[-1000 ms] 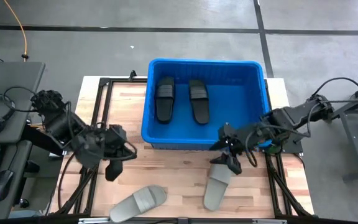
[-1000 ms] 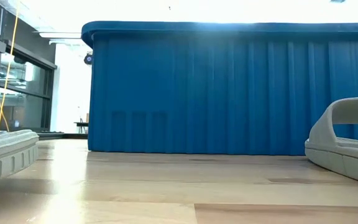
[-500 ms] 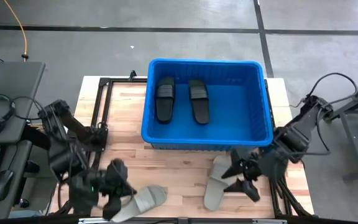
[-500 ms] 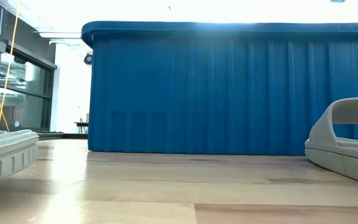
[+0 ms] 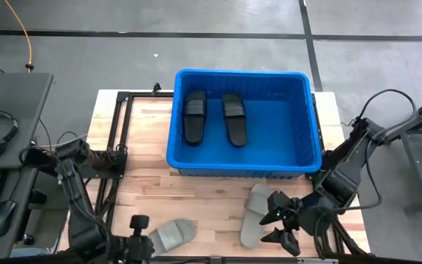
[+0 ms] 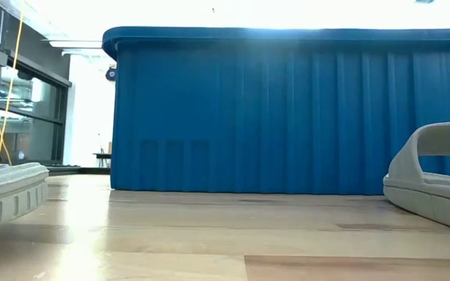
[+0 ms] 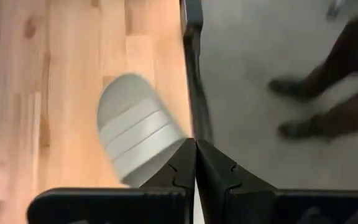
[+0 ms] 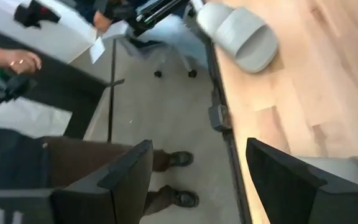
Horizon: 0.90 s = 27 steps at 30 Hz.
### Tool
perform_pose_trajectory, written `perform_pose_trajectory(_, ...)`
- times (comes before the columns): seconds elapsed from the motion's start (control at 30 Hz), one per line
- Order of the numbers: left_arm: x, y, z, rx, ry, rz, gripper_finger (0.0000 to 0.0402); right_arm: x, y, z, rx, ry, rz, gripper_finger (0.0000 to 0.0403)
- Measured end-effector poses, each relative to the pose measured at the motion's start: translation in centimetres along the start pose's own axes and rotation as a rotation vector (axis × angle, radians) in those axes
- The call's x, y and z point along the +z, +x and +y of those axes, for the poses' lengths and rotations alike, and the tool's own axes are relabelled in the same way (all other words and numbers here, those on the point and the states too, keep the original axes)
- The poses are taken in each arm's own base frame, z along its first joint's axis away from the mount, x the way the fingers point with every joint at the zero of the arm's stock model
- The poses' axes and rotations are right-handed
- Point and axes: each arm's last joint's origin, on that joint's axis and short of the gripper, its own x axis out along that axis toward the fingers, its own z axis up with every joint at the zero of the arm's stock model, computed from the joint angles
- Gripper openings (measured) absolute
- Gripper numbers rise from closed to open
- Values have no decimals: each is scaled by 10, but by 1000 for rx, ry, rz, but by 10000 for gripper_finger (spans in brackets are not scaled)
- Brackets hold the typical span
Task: Pick and place slides into bin
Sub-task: Put the gray slides into the blue bin
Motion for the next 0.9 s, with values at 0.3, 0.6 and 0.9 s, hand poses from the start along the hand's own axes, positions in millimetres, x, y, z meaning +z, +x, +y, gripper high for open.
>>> perform_pose_trajectory(0.3,-19,28,-2,103,375,193,65,4,4,0,-42,106,-109,247)
perform_pose_trajectory(0.6,-46,51,-21,313,598,118,220,7,3,-2,-94,188,-230,247)
perform_pose_trajectory(0.9,-68,88,-33,442,714,124,269,10,2,-3,-131,199,-314,247)
